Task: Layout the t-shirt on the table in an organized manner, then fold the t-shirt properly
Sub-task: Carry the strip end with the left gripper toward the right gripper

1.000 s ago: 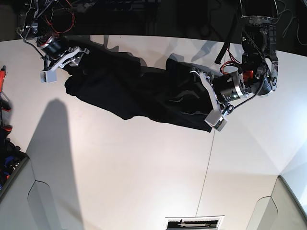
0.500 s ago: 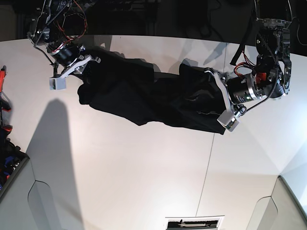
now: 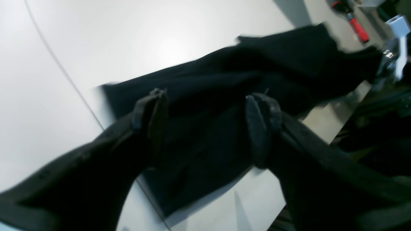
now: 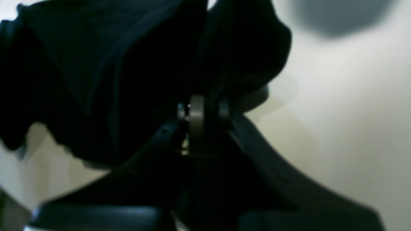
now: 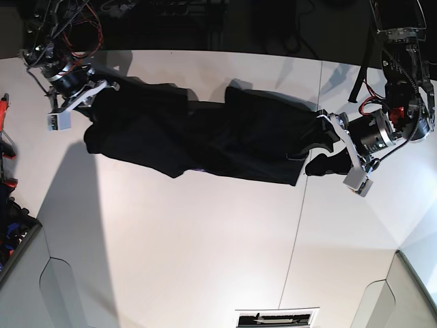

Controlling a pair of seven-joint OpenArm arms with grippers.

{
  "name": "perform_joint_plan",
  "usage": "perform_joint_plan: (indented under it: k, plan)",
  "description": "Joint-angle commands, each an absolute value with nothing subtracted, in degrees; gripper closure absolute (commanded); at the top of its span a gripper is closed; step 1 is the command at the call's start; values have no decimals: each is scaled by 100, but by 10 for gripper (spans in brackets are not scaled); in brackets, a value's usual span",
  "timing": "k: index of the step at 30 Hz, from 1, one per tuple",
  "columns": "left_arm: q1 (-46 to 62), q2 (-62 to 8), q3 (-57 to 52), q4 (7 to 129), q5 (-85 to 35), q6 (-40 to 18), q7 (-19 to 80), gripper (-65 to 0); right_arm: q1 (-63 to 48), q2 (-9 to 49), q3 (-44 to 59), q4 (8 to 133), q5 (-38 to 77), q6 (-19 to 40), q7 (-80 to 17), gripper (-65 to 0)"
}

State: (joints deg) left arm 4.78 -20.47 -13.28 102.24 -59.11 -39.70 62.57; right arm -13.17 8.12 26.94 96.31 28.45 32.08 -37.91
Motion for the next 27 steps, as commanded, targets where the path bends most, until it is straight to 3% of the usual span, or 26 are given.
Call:
perform_joint_plan:
  k: [1,7,8,11,12,19,27]
  plan:
    - [438,-2097,-1299,10221,-6060,-4000,6147,-409,-1275,950,2803,9721,2958,3212,-3645,0]
    - [475,-1667,-941,9935,-5754,-4000,5826,-390,-1278,1258,3081,9721,3151,3188,-3809,0]
    - [471,-1540,-864,9935,-5701,-4000,5802,-338,-1278,1271,3079,9721,3216,3192,-3848,0]
    - [445,-1166,-541,9937,-5404,-4000,5756,-62,-1293,1253,3074,9721,3385,3192,-3997,0]
    - [440,-1044,-421,9935,-5205,-4000,5704,0,-1302,1238,3074,9721,3391,3192,-4038,0]
    - [71,-346,464,9708,-3094,-4000,4989,0,-1321,1144,3072,9721,3385,3194,-4056,0]
    - [-565,-145,646,7994,-2598,-4000,4390,0,-1321,1149,3074,9721,3345,3194,-4051,0]
